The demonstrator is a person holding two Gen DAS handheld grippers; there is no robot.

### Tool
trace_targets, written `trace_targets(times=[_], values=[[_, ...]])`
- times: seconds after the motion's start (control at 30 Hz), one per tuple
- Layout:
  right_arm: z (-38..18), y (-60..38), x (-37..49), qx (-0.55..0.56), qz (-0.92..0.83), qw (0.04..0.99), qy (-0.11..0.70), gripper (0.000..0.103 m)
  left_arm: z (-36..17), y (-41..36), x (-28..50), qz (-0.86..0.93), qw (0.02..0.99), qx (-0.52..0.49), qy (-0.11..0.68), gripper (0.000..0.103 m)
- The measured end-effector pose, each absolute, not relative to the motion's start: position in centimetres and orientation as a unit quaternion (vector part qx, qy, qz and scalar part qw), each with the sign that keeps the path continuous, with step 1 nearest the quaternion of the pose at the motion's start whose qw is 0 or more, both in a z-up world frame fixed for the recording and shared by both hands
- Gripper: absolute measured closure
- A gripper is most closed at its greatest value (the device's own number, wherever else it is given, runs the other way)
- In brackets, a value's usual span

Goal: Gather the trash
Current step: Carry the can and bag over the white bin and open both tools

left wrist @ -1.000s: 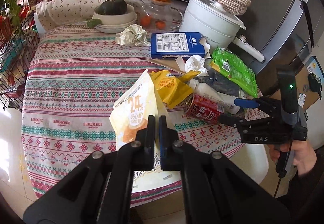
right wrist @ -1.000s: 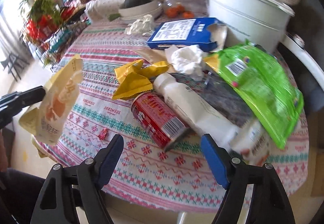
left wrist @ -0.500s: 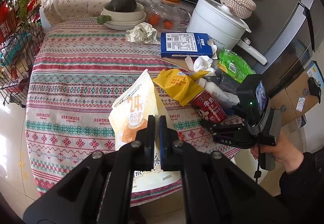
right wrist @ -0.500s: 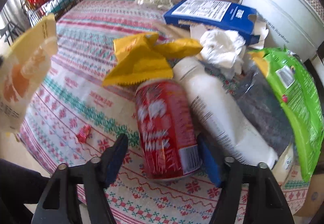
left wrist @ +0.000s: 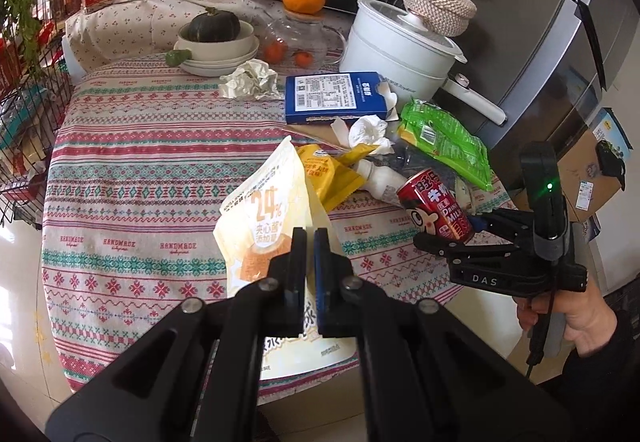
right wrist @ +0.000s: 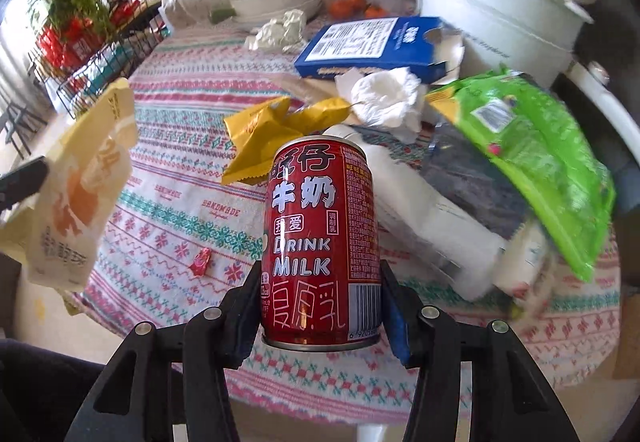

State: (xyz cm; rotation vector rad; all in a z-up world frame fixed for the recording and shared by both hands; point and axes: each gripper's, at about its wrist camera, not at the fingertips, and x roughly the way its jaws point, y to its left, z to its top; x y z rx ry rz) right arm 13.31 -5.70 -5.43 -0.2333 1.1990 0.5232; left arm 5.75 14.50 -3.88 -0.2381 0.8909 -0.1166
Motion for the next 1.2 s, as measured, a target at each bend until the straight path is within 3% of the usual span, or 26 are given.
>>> trace_targets(times=[0.27, 0.63, 1.2], values=[[-0.9, -12.0, 10.0, -0.069, 0.197, 0.811, 0.547, 0.05, -2.5, 8.3, 5.2, -0.118, 0.897, -0.075, 0.42, 0.099], [0.5, -22.1, 7.3, -0.001, 0.134, 0.821, 0.555, 0.05, -2.3, -2.6, 3.5, -0.212, 0.885, -0.002, 0.414, 0.099], [-2.2, -35.0, 3.9, 0.021, 0.042, 0.801, 0.597, 0.05, -11.4, -18.9, 2.4, -0.309, 0.806, 0.092, 0.497, 0.098]])
